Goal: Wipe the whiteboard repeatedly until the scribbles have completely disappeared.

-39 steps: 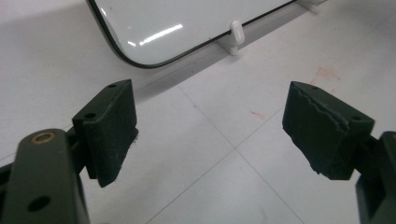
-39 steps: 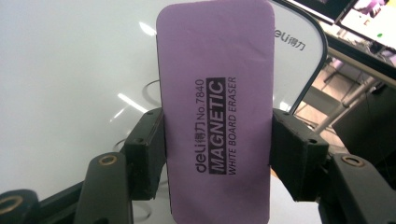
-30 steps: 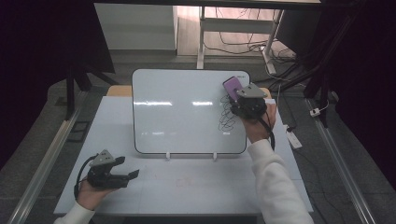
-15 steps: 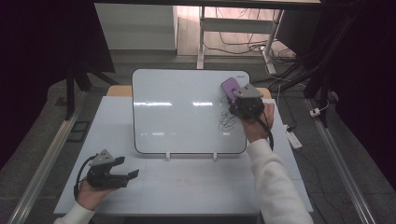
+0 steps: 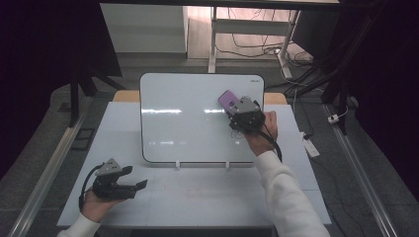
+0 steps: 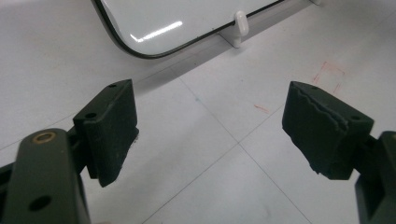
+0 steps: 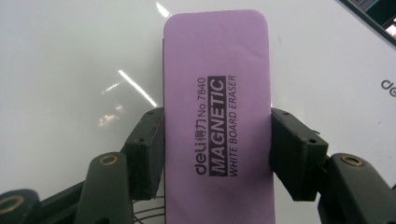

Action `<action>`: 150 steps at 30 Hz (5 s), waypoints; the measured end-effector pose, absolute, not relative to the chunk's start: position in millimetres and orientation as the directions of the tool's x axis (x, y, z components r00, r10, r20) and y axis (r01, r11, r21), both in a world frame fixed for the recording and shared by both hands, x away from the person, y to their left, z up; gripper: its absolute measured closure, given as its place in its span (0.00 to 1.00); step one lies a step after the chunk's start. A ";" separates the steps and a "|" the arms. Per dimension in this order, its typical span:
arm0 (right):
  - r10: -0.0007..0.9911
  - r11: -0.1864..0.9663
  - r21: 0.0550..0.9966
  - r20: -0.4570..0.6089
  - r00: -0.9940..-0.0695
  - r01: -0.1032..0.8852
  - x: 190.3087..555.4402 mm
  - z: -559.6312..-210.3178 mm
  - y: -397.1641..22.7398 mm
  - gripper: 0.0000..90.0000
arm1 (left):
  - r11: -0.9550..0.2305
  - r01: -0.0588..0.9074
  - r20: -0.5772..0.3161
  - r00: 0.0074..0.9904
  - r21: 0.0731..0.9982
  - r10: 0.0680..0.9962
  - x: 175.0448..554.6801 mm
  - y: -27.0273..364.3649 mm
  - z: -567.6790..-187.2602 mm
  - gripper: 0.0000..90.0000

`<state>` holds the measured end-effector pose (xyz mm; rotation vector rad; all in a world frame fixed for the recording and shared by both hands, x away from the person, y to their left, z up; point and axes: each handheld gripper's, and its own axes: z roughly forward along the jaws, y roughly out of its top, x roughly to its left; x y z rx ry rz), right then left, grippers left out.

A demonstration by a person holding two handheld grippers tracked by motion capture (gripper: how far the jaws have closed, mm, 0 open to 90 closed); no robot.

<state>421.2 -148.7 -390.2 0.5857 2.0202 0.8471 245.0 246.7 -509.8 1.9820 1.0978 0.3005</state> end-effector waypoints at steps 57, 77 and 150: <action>0.789 0.551 0.820 -0.451 -0.417 0.155 437.9 -371.1 -196.6 0.45 | -0.277 0.587 -0.173 0.595 0.760 0.785 244.6 246.1 -509.9 0.21; 0.672 0.663 0.739 -0.516 -0.531 0.120 401.5 -414.6 -181.4 0.45 | -0.281 0.585 -0.169 0.597 0.761 0.785 244.2 244.2 -509.3 0.21; 0.691 0.650 0.749 -0.512 -0.510 0.129 412.0 -402.6 -203.2 0.45 | -0.281 0.589 -0.175 0.598 0.757 0.782 244.8 244.6 -510.3 0.21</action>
